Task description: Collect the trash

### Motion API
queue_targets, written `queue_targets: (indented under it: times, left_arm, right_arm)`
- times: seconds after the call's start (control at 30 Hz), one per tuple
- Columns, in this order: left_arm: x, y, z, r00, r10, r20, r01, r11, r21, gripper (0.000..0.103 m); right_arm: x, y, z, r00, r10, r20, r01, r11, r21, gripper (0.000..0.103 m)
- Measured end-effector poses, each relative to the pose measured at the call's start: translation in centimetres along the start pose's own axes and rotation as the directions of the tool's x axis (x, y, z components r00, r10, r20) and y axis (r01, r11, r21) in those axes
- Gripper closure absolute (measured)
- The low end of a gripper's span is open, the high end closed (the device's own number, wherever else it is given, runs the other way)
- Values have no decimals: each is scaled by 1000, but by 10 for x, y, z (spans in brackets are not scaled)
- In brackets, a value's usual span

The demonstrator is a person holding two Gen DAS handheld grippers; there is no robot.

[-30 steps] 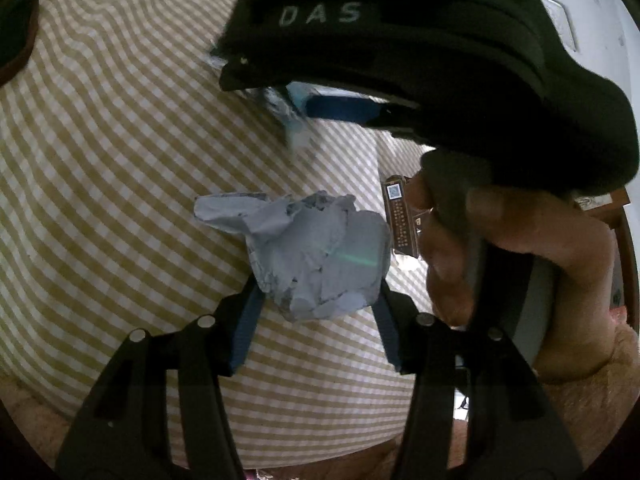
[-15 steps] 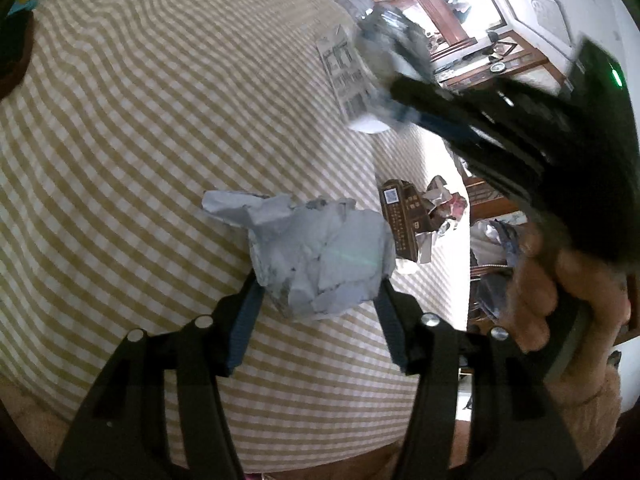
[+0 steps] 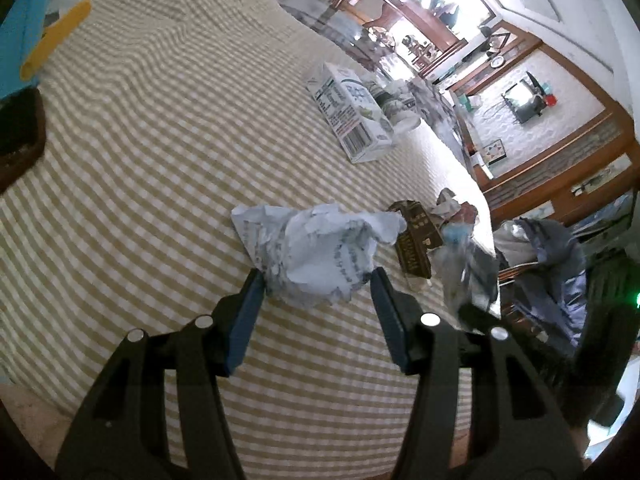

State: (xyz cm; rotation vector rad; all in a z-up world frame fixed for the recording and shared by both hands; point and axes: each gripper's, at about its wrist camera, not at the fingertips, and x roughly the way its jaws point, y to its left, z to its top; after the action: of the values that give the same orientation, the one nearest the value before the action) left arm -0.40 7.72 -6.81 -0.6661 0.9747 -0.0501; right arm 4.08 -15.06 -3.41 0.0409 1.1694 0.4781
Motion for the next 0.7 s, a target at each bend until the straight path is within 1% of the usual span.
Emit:
queue_targets:
  times: [0.1,0.2,0.27,0.3,0.33,0.4,0.47,0.6,0.7]
  left_arm:
    - [2,2,2,1000,8,-4,-8,1000,1,50]
    - [5,1,2,1000,19,-5,-19,1000,11,50]
    - [6,-1,0,1000,25,-8,-25,1000,19,50]
    - [7,-2,0,1000,27,-11,-27,999,22,50]
    - [7,-2,0,1000,28,-13,-28,999,24,50]
    - [8,-4,0,999,30,-13,-30,999,27,50]
    - [8,-4,-1,999,31,-11,-30,999,27,50]
    - [8,-5,0,1000,28,-7,-28,999,29,50]
    - [10,-6,0,1000,27,-15,-26,999,34,50]
  right_arm:
    - [6,-3,-16,1000,-6,-17,6,1000,16,87]
    - [14,1,-23,999,-21,-32,21,1000,-6,84]
    - [15,4,-24,999,-39,-30,38,999,-26,75]
    - [14,4,-24,999,-48,-21,47,998,-33,63]
    - [13,4,-24,998,-54,-8,54,998,-38,55]
    - [10,2,-25,998,-54,10,55,998,-32,50]
    - [5,-4,-25,998,-44,34,44,999,-1,45]
    - [-3,-13,-23,997,-3,78,-1,999,54,43]
    - [-2,-9,-21,996,18,84,-21,999,39,39]
